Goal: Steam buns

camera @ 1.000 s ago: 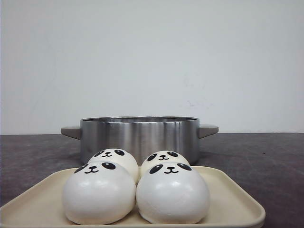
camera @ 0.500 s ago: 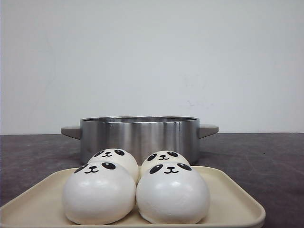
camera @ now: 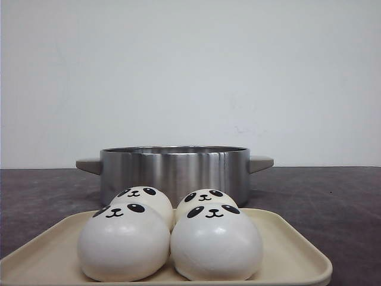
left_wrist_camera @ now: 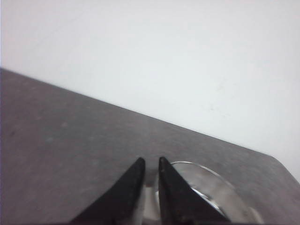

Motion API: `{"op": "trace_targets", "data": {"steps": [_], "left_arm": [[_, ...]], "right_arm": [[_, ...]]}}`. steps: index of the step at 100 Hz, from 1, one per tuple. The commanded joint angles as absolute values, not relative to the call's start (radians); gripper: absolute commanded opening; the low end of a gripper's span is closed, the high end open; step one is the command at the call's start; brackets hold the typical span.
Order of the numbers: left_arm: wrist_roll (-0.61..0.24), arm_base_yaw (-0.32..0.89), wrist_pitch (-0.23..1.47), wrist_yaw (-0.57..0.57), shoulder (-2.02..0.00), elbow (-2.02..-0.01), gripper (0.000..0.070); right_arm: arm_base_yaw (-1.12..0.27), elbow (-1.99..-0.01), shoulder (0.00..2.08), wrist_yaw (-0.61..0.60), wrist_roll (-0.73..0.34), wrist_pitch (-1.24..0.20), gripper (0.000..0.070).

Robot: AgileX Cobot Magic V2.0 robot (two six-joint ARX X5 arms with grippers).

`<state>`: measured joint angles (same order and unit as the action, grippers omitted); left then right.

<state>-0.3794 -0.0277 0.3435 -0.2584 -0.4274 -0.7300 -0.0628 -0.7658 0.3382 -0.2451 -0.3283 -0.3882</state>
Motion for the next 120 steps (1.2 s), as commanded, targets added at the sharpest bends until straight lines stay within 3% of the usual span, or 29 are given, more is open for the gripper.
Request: {"op": "trace_targets", "data": {"steps": [1,6,12,16,20,30,47,77,95,120], "left_arm": [[-0.332,-0.023,0.34,-0.308,-0.482,-0.805,0.0133],[-0.332,-0.023,0.34,-0.348,-0.517,-0.834,0.0309],[-0.333,-0.022,0.337,-0.396,-0.546,-0.855,0.048],[-0.332,-0.014,0.329,-0.414,-0.557,-0.858,0.0528],[-0.333,-0.005,0.325,-0.426,-0.563,-0.858,0.0526],[-0.332,0.008,0.34,-0.432,-0.574,-0.858,0.0527],[-0.328,0.044,0.411,-0.432,-0.595,-0.858,0.0527],[-0.273,0.136,0.461,-0.427,-0.628,-0.858,0.0527],[-0.273,0.161,0.463,-0.427,-0.628,-0.858,0.0527],[-0.273,0.191,0.462,-0.427,-0.626,-0.858,0.0527]], "right_arm": [[-0.063,-0.846,0.376,-0.289,-0.278,-0.398,0.0018],[-0.063,-0.881,0.401,-0.318,-0.281,-0.398,0.0116],[-0.063,-0.911,0.427,-0.362,-0.281,-0.397,0.037],[-0.063,-0.926,0.45,-0.398,-0.287,-0.397,0.0529],[-0.063,-0.939,0.474,-0.438,-0.31,-0.398,0.0586],[-0.067,-0.959,0.539,-0.52,-0.335,-0.398,0.0587],[-0.151,-0.963,0.662,-0.521,-0.349,-0.401,0.0586],[-0.588,-0.964,0.963,-0.159,-0.424,-0.609,0.0582],[-0.713,-0.964,1.197,-0.156,-0.519,-0.644,0.0551],[-0.737,-0.964,1.455,-0.156,-0.546,-0.562,0.0548]]}}
